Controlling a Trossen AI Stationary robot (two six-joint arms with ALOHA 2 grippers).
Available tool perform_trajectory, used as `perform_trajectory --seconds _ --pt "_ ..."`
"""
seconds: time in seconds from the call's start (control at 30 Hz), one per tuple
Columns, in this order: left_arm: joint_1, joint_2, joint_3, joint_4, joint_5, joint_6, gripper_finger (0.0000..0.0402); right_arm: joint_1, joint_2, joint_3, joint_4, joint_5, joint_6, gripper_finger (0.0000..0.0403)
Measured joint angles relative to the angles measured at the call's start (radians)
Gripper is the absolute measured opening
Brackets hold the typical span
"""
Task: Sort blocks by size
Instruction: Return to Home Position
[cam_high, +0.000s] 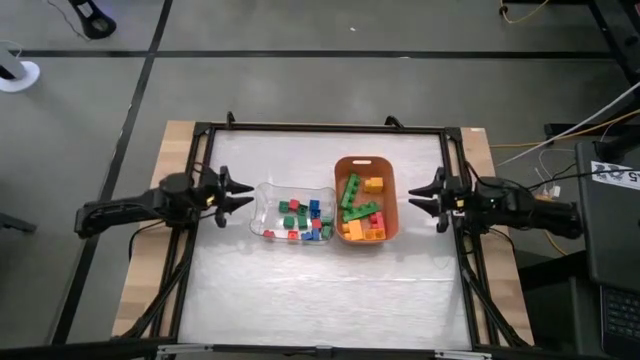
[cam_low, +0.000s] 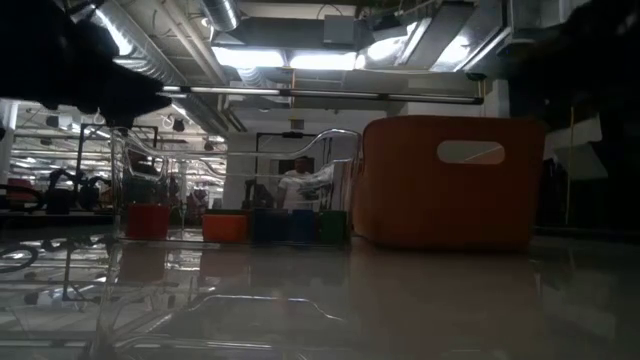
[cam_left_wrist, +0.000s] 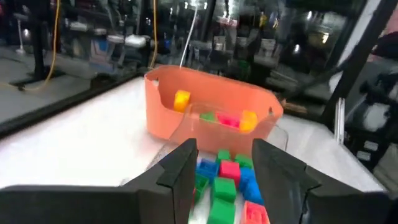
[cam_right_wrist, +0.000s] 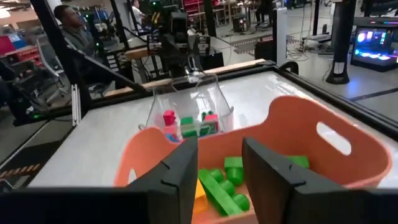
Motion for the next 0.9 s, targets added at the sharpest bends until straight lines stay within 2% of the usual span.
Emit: perform_trajectory --seconds 0.13,0.4,0.57,0.73,0.9 --pt "-0.002 0.019 -0.047 0.129 0.011 -0.006 0.0143 0.0 -0.058 -0.063 0.001 0.007 -0.005 0.0124" --pt "-0.002 0.036 -0.047 0.115 0.0 0.014 0.0143 0.0 -0.073 -0.174 0.088 0.06 -0.006 0.0124" --pt "-0.002 0.046 -0.047 0.114 -0.005 0.02 0.0143 0.0 -0.067 -0.178 0.108 0.068 -0.011 0.0124" --pt "-0.002 0.049 -0.047 0.113 -0.006 0.019 0.0143 0.0 -0.066 -0.181 0.118 0.151 -0.038 0.0124" --pt "-0.002 0.05 -0.047 0.112 -0.006 0.019 0.0143 0.0 -0.067 -0.19 0.191 0.15 -0.079 0.0124"
